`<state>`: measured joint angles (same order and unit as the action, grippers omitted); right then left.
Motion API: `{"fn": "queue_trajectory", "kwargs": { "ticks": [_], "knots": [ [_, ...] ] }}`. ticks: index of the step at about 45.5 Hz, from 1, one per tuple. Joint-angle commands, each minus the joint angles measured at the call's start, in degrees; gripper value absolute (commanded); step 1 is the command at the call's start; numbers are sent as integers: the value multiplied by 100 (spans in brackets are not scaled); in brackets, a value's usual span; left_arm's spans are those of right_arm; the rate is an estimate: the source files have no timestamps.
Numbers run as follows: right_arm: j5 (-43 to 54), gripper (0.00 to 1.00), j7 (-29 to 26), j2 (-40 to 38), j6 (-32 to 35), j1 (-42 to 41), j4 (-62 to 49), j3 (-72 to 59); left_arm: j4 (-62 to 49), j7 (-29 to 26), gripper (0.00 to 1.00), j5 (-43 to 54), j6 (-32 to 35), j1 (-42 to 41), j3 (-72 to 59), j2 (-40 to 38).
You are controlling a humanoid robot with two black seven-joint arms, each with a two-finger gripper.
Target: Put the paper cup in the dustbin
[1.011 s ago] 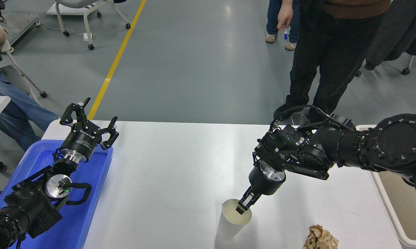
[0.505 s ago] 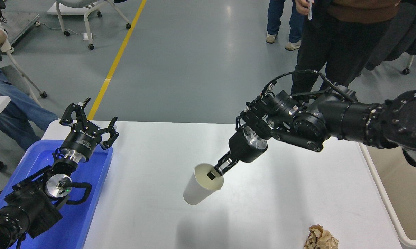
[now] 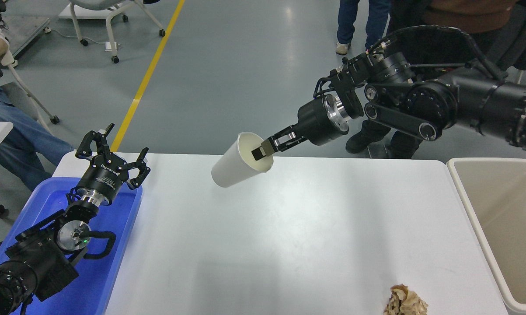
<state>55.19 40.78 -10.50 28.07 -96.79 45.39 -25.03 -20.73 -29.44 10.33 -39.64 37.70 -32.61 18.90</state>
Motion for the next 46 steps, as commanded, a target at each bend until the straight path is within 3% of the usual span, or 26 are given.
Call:
{"fn": "queue_trajectory", "kwargs": {
  "ticks": [1,12,37,43,44,46],
  "knots": [
    [-509,0,0,-136,-4,2,-232,138,-1,0,100,-4,0,0,0,0],
    [-957,0,-8,-136,-12,476,-1251,138,-1,0,100,-4,0,0,0,0],
    [-2109,0,-157,-400,-39,2665,-5382,138,-1,0,100,4,0,0,0,0],
    [-2512,0,-973,-637,-109,3078,-5787,322,-1,0,100,-4,0,0,0,0],
    [-2696,0,-1532,-724,-196,3183,-5822,471,-1,0,100,4,0,0,0,0],
    [-2785,0,-1966,-795,-284,3245,-5831,577,-1,0,100,5,0,0,0,0]
  ]
}}
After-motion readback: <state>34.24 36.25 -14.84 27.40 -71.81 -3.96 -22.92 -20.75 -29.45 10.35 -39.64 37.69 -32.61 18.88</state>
